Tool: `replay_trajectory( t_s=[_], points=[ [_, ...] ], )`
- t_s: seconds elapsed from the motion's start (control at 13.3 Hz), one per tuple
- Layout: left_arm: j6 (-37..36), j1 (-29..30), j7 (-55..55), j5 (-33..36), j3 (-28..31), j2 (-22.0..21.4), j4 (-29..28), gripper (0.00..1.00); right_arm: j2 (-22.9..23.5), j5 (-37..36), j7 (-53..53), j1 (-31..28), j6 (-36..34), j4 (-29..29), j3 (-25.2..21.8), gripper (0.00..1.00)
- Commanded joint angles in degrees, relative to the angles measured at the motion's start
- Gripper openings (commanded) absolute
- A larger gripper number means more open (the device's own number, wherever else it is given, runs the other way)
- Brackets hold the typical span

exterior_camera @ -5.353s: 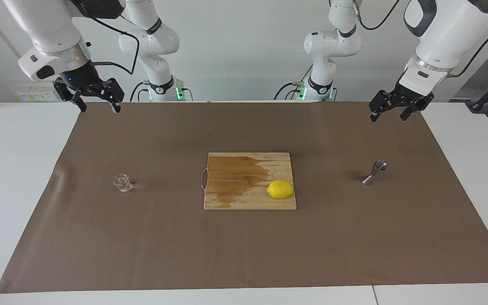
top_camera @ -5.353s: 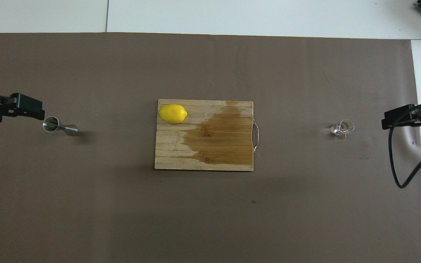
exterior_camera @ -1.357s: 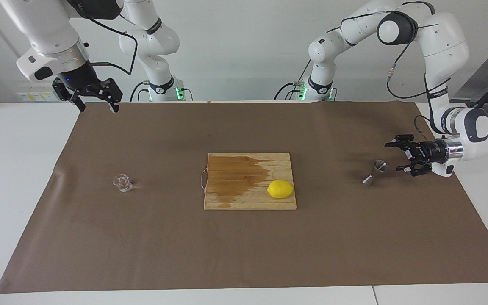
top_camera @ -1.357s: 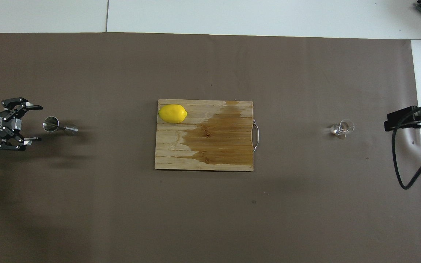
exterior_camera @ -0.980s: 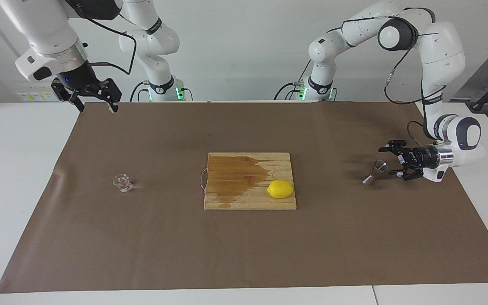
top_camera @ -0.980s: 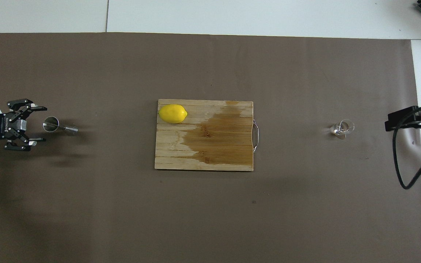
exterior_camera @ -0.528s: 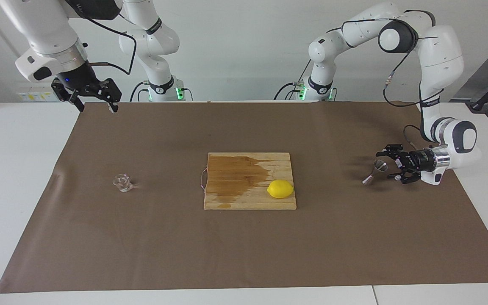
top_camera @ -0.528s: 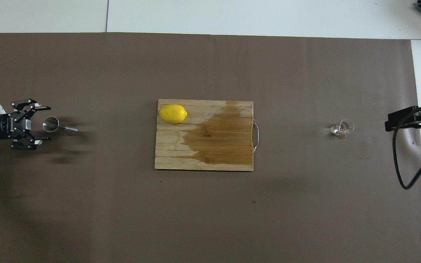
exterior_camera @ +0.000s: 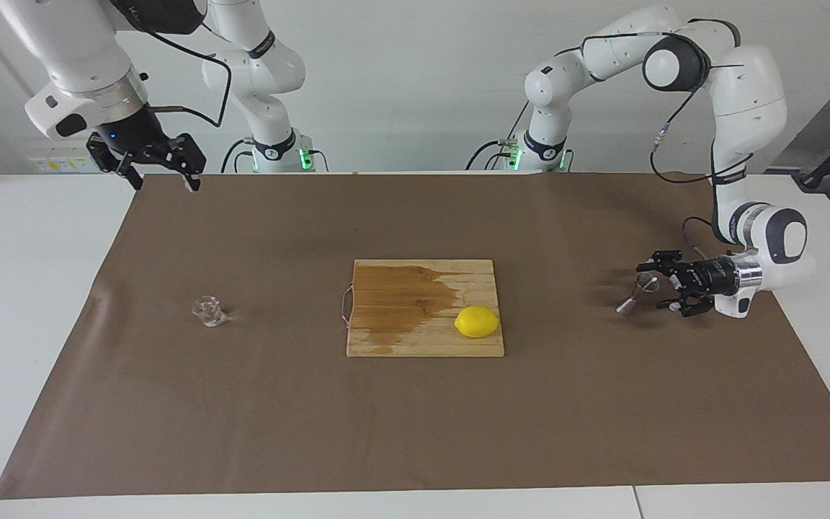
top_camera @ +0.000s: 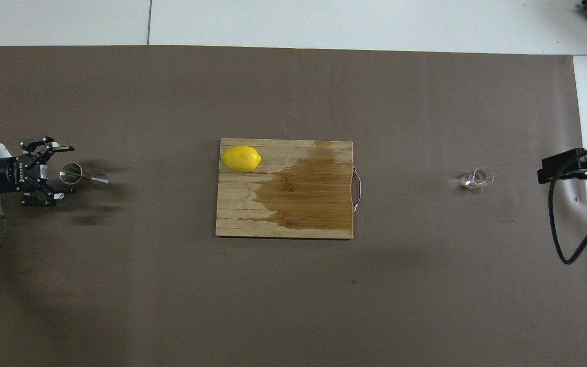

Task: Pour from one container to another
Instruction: 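Move the open left gripper around the small metal cup, then close the left gripper on the small metal cup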

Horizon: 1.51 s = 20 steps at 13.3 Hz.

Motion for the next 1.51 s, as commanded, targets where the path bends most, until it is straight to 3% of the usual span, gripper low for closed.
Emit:
replay_trajectory(
  t_s=[0.0,1.43],
  points=[
    [1.39,0.03,1.26,-0.74,-0.29,0.22,-0.60,1.00,-0.96,-0.25,-1.59,-0.46,-0.33,-1.09,0.09,1.00],
    [0.60,0.74,0.56,0.84,-1.08,0.05,-1.92,1.00,-0.96,-0.25,-2.56,-0.99,-0.33,-1.09,0.09,1.00]
  ],
)
